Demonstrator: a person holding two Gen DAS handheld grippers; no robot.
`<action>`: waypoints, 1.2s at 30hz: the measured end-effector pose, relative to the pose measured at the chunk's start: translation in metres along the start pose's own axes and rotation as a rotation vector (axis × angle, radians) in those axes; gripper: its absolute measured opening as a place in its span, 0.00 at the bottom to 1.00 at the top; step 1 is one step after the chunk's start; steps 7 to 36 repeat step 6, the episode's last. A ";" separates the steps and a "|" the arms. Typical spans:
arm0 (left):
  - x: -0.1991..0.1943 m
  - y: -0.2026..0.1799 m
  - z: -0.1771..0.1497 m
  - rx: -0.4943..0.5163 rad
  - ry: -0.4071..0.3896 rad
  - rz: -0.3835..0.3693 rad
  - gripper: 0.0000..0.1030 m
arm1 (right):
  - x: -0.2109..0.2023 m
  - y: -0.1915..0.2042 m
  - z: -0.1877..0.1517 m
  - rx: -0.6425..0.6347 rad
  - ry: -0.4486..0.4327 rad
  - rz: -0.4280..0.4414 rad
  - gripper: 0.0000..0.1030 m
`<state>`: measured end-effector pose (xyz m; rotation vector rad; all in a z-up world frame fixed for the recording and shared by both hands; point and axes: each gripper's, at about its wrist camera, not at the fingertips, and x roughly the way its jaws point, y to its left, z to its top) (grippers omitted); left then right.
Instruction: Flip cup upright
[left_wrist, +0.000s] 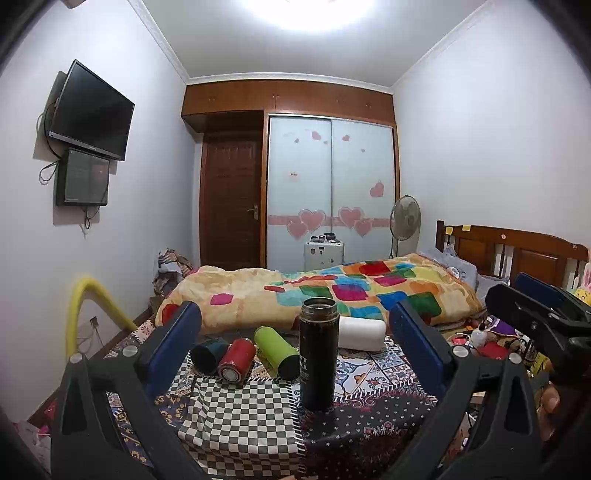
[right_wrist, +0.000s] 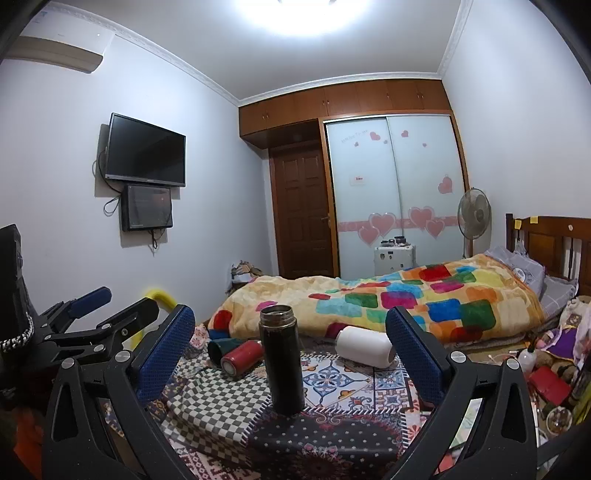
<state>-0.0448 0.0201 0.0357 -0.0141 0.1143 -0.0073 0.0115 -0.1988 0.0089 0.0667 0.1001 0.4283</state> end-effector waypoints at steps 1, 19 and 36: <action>0.000 -0.001 -0.001 0.002 0.002 -0.001 1.00 | 0.000 0.000 0.000 0.000 0.001 -0.002 1.00; 0.003 -0.002 -0.002 0.005 0.005 -0.001 1.00 | 0.002 0.000 0.000 -0.001 0.005 -0.004 1.00; 0.003 -0.002 -0.002 0.005 0.005 -0.001 1.00 | 0.002 0.000 0.000 -0.001 0.005 -0.004 1.00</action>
